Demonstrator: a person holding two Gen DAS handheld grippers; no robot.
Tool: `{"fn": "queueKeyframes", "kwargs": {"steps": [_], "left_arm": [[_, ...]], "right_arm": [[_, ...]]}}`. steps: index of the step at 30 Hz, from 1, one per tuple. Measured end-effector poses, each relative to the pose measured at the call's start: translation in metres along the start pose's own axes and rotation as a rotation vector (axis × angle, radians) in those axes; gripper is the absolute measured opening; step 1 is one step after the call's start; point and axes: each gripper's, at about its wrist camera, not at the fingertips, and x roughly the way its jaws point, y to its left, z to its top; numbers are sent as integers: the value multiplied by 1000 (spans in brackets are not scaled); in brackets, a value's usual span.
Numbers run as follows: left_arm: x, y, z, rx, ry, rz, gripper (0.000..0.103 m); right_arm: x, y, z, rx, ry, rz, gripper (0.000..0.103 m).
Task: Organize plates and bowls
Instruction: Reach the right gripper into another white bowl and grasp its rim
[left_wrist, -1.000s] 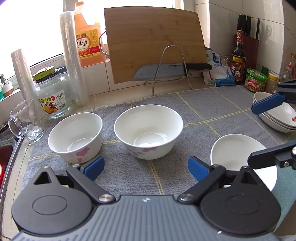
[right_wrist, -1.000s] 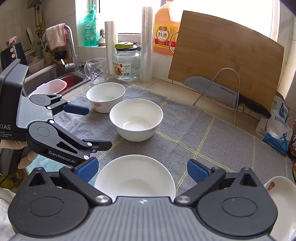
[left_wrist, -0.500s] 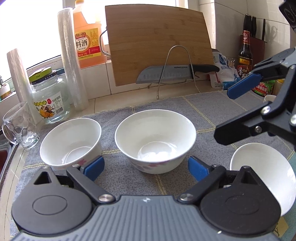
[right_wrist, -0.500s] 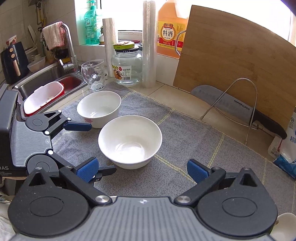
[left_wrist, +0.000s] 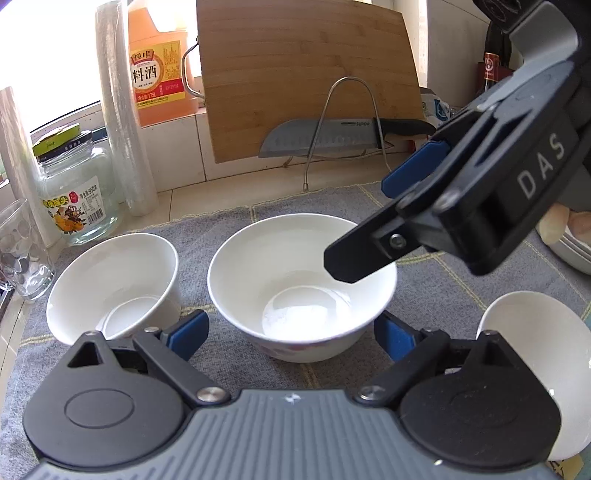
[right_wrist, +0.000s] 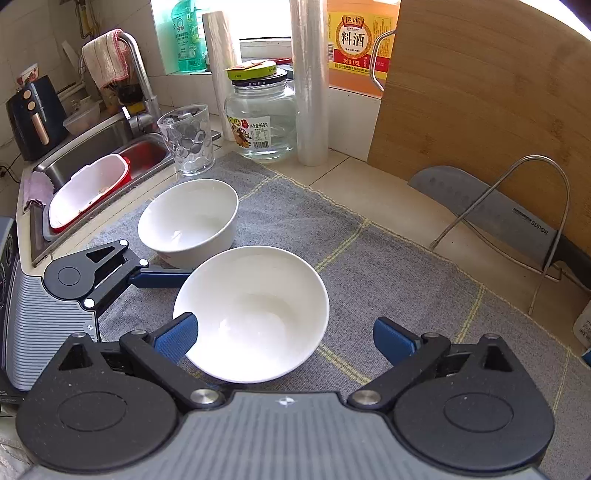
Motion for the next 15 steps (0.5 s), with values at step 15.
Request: {"fn": "queueKeyframes", "kwargs": {"steps": [15], "left_arm": [[2,1,-1,-20,3,-32,89]], "right_arm": [[37,-3,12,-22,70,76,87]]}}
